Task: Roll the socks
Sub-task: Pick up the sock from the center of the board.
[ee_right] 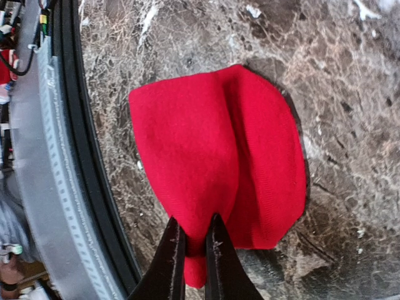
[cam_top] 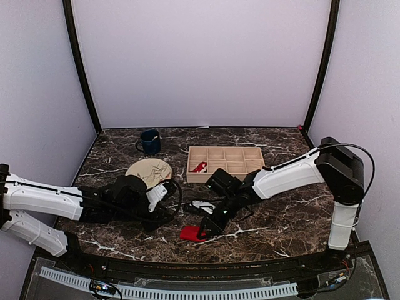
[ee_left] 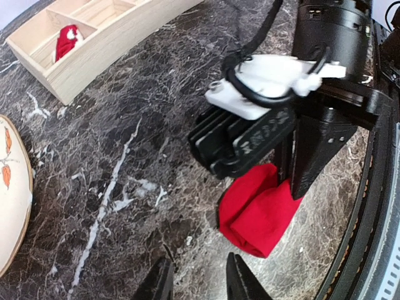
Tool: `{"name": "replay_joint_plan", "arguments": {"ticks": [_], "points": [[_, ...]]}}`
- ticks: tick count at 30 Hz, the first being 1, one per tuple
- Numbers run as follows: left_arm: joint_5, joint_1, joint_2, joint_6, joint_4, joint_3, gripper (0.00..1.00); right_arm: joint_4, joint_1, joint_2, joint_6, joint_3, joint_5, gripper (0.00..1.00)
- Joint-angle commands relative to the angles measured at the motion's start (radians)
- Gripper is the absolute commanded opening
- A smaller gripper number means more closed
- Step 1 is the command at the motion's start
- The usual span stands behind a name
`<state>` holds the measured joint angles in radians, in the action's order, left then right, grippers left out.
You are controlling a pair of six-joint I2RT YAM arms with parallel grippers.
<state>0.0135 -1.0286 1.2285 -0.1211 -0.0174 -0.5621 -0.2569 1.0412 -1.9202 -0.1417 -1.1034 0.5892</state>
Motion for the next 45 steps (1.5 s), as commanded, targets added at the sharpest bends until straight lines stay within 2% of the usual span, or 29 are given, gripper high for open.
{"name": "replay_joint_plan", "arguments": {"ticks": [1, 8, 20, 31, 45], "points": [[0.024, -0.053, -0.019, 0.066, -0.051, 0.014, 0.32, -0.018, -0.033, -0.037, -0.070, 0.005, 0.128, 0.00], [0.032, -0.135, 0.075, 0.166, -0.023, -0.049, 0.34, -0.058, -0.051, -0.077, -0.076, -0.033, 0.180, 0.00], [0.143, -0.264, 0.212, 0.364, 0.021, -0.150, 0.40, -0.061, -0.080, -0.121, -0.113, -0.043, 0.264, 0.00], [0.148, -0.296, 0.286, 0.439, 0.048, -0.176, 0.40, -0.071, -0.090, -0.141, -0.117, -0.086, 0.301, 0.00], [0.224, -0.305, 0.386, 0.514, 0.042, -0.212, 0.39, -0.100, -0.090, -0.162, -0.106, -0.099, 0.332, 0.00]]}}
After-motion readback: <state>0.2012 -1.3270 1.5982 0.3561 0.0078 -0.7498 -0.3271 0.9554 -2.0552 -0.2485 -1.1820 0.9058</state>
